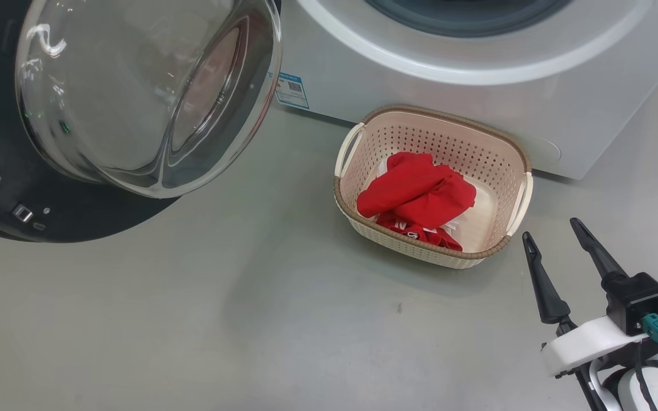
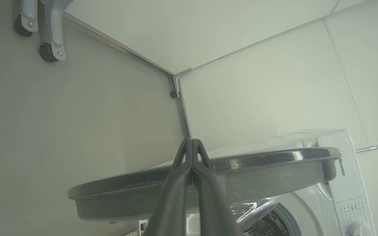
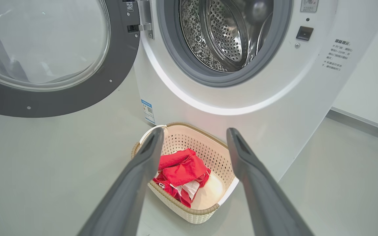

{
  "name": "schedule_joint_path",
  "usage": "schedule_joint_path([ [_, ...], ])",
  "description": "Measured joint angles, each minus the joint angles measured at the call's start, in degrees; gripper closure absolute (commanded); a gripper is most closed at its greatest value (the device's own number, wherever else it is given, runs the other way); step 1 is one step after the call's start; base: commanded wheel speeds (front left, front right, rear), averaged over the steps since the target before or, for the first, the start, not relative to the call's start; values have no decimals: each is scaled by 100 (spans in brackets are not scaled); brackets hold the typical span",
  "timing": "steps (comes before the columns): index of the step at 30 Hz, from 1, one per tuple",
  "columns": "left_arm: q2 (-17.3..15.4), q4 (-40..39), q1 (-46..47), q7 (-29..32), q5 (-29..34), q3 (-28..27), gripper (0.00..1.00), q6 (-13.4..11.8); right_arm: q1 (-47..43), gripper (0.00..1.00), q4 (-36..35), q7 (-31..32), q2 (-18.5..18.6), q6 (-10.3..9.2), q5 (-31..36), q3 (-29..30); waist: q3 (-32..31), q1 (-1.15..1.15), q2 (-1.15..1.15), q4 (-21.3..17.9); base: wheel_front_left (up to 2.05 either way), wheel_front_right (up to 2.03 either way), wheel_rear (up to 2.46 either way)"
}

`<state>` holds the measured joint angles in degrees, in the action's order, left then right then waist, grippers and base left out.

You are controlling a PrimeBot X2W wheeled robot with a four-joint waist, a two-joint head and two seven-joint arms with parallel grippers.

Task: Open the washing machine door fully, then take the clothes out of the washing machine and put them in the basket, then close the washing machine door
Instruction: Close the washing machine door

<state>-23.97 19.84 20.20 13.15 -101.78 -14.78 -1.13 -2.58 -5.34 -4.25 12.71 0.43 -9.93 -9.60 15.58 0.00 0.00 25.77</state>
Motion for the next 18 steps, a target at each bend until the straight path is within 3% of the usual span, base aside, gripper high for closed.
schedule_joint_path([
  [18, -110, 580, 416, 399, 53, 342, 100, 271, 35, 0, -86, 44, 74, 0, 0, 92, 247, 0, 0, -122, 0, 0, 0],
])
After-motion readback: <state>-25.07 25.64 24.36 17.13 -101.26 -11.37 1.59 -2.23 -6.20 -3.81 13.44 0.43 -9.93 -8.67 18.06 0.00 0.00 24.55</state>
